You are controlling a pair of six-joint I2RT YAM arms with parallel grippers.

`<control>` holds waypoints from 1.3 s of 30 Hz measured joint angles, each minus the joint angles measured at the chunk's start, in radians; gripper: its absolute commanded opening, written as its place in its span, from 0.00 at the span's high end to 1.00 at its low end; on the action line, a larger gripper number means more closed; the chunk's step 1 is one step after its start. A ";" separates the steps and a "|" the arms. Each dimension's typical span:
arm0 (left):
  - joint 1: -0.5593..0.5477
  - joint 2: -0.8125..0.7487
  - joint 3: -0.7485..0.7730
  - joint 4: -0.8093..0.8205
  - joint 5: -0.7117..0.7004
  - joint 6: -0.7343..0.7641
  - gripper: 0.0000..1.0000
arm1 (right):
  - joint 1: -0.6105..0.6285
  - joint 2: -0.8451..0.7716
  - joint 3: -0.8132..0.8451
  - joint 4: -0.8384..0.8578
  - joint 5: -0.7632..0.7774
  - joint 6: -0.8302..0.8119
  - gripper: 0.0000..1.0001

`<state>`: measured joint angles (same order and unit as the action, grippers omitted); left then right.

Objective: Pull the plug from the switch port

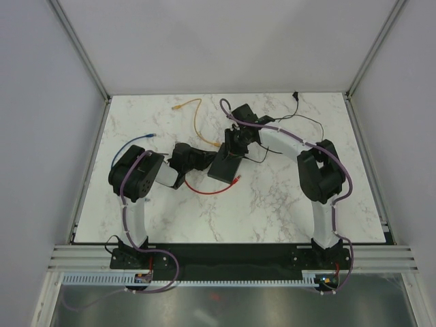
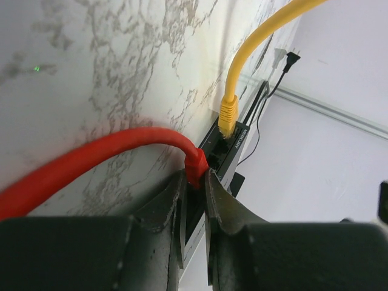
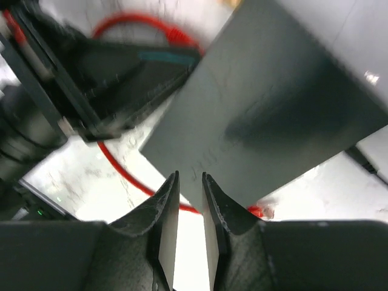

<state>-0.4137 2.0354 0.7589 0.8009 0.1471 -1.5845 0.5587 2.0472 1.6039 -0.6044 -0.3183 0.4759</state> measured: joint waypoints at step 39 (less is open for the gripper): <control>-0.007 0.000 -0.026 0.041 0.047 0.026 0.98 | 0.138 0.207 0.273 -0.123 0.415 -0.155 1.00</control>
<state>-0.4210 2.0354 0.7326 0.8417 0.1944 -1.5581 0.6968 2.2539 1.8767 -0.7273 0.0963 0.3206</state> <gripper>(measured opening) 0.202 0.007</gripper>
